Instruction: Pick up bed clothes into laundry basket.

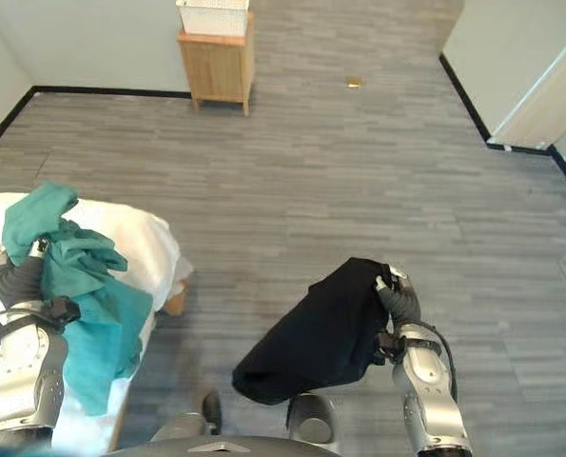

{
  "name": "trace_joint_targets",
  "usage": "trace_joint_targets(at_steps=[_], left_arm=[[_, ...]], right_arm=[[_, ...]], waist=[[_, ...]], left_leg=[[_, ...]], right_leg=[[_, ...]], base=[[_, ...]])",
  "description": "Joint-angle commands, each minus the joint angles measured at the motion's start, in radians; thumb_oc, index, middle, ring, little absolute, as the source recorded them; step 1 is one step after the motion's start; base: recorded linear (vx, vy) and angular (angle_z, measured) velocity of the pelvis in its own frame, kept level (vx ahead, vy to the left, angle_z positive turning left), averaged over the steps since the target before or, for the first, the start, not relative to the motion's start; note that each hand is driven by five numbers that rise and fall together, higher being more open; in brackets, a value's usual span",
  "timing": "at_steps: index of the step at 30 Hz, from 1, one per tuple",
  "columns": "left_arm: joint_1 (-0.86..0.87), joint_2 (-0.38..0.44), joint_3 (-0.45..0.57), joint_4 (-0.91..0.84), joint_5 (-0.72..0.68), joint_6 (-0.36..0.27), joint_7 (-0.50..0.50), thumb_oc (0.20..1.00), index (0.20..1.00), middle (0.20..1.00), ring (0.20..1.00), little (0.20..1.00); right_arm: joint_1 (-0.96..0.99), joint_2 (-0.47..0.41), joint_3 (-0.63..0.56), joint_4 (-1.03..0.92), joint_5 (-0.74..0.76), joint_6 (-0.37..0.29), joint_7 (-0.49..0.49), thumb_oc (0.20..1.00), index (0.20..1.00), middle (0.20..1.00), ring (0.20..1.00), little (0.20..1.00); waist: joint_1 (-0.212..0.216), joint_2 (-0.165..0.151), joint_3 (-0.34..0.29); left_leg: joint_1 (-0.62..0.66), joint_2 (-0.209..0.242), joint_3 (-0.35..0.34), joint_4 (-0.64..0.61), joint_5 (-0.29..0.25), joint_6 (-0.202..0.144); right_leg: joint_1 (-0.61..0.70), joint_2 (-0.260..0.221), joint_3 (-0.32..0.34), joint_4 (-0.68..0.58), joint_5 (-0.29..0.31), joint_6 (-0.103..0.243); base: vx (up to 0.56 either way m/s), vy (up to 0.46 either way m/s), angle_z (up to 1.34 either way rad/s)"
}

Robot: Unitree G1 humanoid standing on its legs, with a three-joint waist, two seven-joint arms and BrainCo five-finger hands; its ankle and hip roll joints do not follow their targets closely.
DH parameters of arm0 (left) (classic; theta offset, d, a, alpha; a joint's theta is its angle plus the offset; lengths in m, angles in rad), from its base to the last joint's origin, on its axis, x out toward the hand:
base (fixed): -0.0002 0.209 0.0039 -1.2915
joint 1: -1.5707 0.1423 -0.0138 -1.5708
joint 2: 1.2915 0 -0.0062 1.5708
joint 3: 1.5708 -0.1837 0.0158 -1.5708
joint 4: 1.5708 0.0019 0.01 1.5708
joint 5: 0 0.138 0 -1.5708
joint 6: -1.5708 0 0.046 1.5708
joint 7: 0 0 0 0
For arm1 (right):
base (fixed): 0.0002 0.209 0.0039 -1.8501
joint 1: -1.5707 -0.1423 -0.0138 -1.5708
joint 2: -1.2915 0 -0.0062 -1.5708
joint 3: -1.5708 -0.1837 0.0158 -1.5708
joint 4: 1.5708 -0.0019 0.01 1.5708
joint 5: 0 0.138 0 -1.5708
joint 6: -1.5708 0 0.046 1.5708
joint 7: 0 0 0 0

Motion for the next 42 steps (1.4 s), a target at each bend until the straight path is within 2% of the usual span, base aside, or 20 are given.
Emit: trace_joint_targets(at_steps=[1,2,4,5,7,8,9,10,12,14,17,19,21,23,27,30,33,37,40,42], left_arm=[[-0.081,0.017,-0.037,-0.054,-0.114,-0.045,-0.048,0.200,0.200,0.200,0.200,0.200],[-0.071,0.012,-0.062,-0.070,-0.127,-0.033,-0.072,0.200,0.200,0.200,0.200,0.200],[-0.071,0.012,-0.063,-0.071,-0.127,-0.033,-0.072,0.200,0.200,0.200,0.200,0.200],[-0.079,0.002,-0.082,-0.059,-0.137,-0.025,-0.076,0.200,0.200,0.200,0.200,0.200],[-0.090,-0.006,-0.097,-0.047,-0.150,-0.027,-0.074,0.200,0.200,0.200,0.200,0.200],[-0.090,-0.006,-0.098,-0.047,-0.150,-0.027,-0.074,0.200,0.200,0.200,0.200,0.200],[-0.088,-0.010,-0.096,-0.047,-0.148,-0.037,-0.063,0.200,0.200,0.200,0.200,0.200],[-0.087,-0.010,-0.097,-0.047,-0.148,-0.037,-0.062,0.200,0.200,0.200,0.200,0.200],[-0.066,-0.025,-0.075,-0.070,-0.140,-0.051,-0.056,0.200,0.200,0.200,0.200,0.200],[-0.057,-0.029,-0.059,-0.081,-0.128,-0.052,-0.055,0.200,0.200,0.200,0.200,0.200],[-0.022,-0.033,-0.019,-0.100,-0.114,-0.057,-0.065,0.200,0.200,0.200,0.200,0.200],[-0.030,-0.027,-0.001,-0.103,-0.104,-0.054,-0.039,0.200,0.200,0.200,0.200,0.200],[-0.059,-0.002,0.001,-0.110,-0.103,-0.060,-0.022,0.200,0.200,0.200,0.200,0.200],[-0.105,0.049,-0.002,-0.124,-0.072,-0.070,0.007,0.200,0.200,0.200,0.200,0.200],[-0.125,0.066,0.003,-0.144,-0.079,-0.074,0.009,0.200,0.200,0.200,0.200,0.200],[-0.127,0.061,0.007,-0.146,-0.090,-0.074,0.008,0.200,0.200,0.200,0.200,0.200],[-0.116,0.040,-0.006,-0.127,-0.105,-0.065,0.002,0.200,0.200,0.200,0.200,0.200],[-0.107,0.037,-0.016,-0.115,-0.094,-0.059,-0.018,0.200,0.200,0.200,0.200,0.200],[-0.110,0.042,-0.021,-0.112,-0.079,-0.063,-0.031,0.200,0.200,0.200,0.200,0.200],[-0.114,0.042,-0.024,-0.117,-0.073,-0.065,-0.035,0.200,0.200,0.200,0.200,0.200]], right_arm=[[-0.055,-0.076,-0.097,-0.094,0.091,-0.113,-0.048,0.200,0.200,0.200,0.200,0.200],[-0.056,-0.091,-0.107,-0.079,0.095,-0.115,-0.060,0.200,0.200,0.200,0.200,0.200],[-0.055,-0.091,-0.108,-0.079,0.095,-0.115,-0.061,0.200,0.200,0.200,0.200,0.200],[-0.062,-0.113,-0.111,-0.085,0.076,-0.097,-0.068,0.200,0.200,0.200,0.200,0.200],[-0.070,-0.119,-0.120,-0.106,0.089,-0.100,-0.060,0.200,0.200,0.200,0.200,0.200],[-0.070,-0.119,-0.120,-0.107,0.089,-0.100,-0.060,0.200,0.200,0.200,0.200,0.200],[-0.072,-0.111,-0.100,-0.107,0.083,-0.105,-0.061,0.200,0.200,0.200,0.200,0.200],[-0.071,-0.112,-0.100,-0.106,0.083,-0.106,-0.061,0.200,0.200,0.200,0.200,0.200],[-0.063,-0.100,-0.066,-0.089,0.070,-0.097,-0.039,0.200,0.200,0.200,0.200,0.200],[-0.056,-0.094,-0.059,-0.083,0.058,-0.086,-0.024,0.200,0.200,0.200,0.200,0.200],[-0.046,-0.069,-0.040,-0.098,0.033,-0.073,0.008,0.200,0.200,0.200,0.200,0.200],[-0.063,-0.041,-0.033,-0.088,0.041,-0.080,-0.002,0.200,0.200,0.200,0.200,0.200],[-0.081,-0.026,-0.018,-0.098,0.037,-0.083,-0.009,0.200,0.200,0.200,0.200,0.200],[-0.084,-0.015,-0.010,-0.111,0.031,-0.087,-0.018,0.200,0.200,0.200,0.200,0.200],[-0.061,-0.011,-0.008,-0.112,0.020,-0.072,-0.016,0.200,0.200,0.200,0.200,0.200],[-0.048,-0.011,-0.026,-0.105,0.026,-0.068,-0.020,0.200,0.200,0.200,0.200,0.200],[-0.045,-0.006,-0.037,-0.101,0.040,-0.069,-0.025,0.200,0.200,0.200,0.200,0.200],[-0.048,-0.014,-0.031,-0.105,0.043,-0.072,-0.013,0.200,0.200,0.200,0.200,0.200],[-0.035,-0.016,-0.025,-0.117,0.041,-0.070,0.009,0.200,0.200,0.200,0.200,0.200],[-0.028,-0.021,-0.023,-0.119,0.042,-0.071,0.016,0.200,0.200,0.200,0.200,0.200]], waist=[[-0.032,0.003,0.002],[-0.002,-0.022,0.029],[-0.003,-0.017,0.030],[0.021,-0.020,0.038],[0.052,-0.004,0.034],[0.053,-0.007,0.034],[0.084,0.015,0.032],[0.083,0.011,0.032],[0.118,0.036,0.015],[0.123,0.036,0.009],[0.139,0.020,-0.028],[0.155,-0.002,-0.046],[0.154,-0.002,-0.036],[0.095,0.032,0.005],[0.053,0.051,0.031],[0.034,0.056,0.040],[0.015,0.052,0.041],[-0.020,0.044,0.043],[-0.029,0.038,0.042],[-0.029,0.035,0.032]], left_leg=[[-0.044,0.132,-0.036,0.422,0.267,0.037],[-0.155,0.120,-0.032,0.548,0.247,0.043],[-0.161,0.124,-0.038,0.556,0.243,0.043],[-0.263,0.101,-0.005,0.516,0.220,0.029],[-0.348,0.088,0.015,0.329,0.244,0.009],[-0.345,0.085,0.018,0.324,0.246,0.009],[-0.377,0.036,0.018,0.108,0.279,0.015],[-0.369,0.030,0.022,0.095,0.286,0.016],[-0.370,-0.032,-0.007,-0.172,0.381,-0.003],[-0.366,-0.032,0.010,-0.160,0.394,-0.003],[-0.351,-0.043,0.035,-0.089,0.318,0.042],[-0.327,-0.065,0.042,-0.060,0.257,0.073],[-0.273,-0.096,0.074,-0.081,0.223,0.113],[-0.178,-0.123,0.072,-0.127,0.185,0.144],[-0.084,-0.125,0.051,-0.182,0.163,0.151],[-0.057,-0.129,0.030,-0.205,0.157,0.147],[0.005,-0.149,0.008,-0.243,0.121,0.138],[0.081,-0.176,-0.050,-0.273,0.077,0.130],[0.123,-0.178,-0.088,-0.281,0.049,0.123],[0.120,-0.175,-0.121,-0.263,0.031,0.116]], right_leg=[[0.065,0.026,-0.040,-0.035,-0.066,-0.015],[0.135,0.039,-0.061,-0.077,-0.091,-0.041],[0.136,0.043,-0.064,-0.080,-0.089,-0.041],[0.192,0.047,-0.063,-0.119,-0.099,-0.030],[0.260,0.045,-0.058,-0.157,-0.129,-0.012],[0.260,0.042,-0.058,-0.158,-0.129,-0.011],[0.289,0.046,-0.050,-0.165,-0.156,0.001],[0.290,0.041,-0.051,-0.165,-0.156,0.002],[0.364,0.063,-0.036,-0.183,-0.196,0.018],[0.390,0.058,-0.034,-0.181,-0.208,0.021],[0.430,0.009,-0.023,-0.154,-0.252,0.044],[0.406,-0.052,-0.023,-0.035,-0.198,0.081],[0.312,-0.094,-0.003,0.189,-0.085,0.114],[0.160,-0.111,0.012,0.402,0.031,0.113],[0.050,-0.155,-0.002,0.425,0.004,0.098],[0.014,-0.146,-0.001,0.354,-0.019,0.093],[-0.022,-0.118,0.012,0.154,-0.037,0.103],[-0.082,-0.047,0.146,-0.043,0.016,0.132],[-0.096,-0.033,0.174,-0.083,0.057,0.144],[-0.080,-0.036,0.162,-0.067,0.042,0.134]], base=[[0.45,-0.658,0.15],[0.29,-0.384,0.31],[0.22,-0.177,0.04],[0.50,-0.124,-0.55],[0.53,-0.049,-0.20],[0.45,0.128,0.08],[0.31,0.103,-0.31],[0.46,0.158,-0.47],[0.52,0.117,-0.01],[0.44,0.075,-0.16],[0.48,0.161,-0.21],[0.44,0.220,-0.26],[0.39,0.293,-0.73],[0.30,0.320,-0.26],[0.25,0.094,0.56],[0.21,-0.028,0.36],[0.37,-0.072,0.47],[0.36,-0.072,0.22],[0.34,-0.123,0.65],[0.27,-0.166,0.49]])
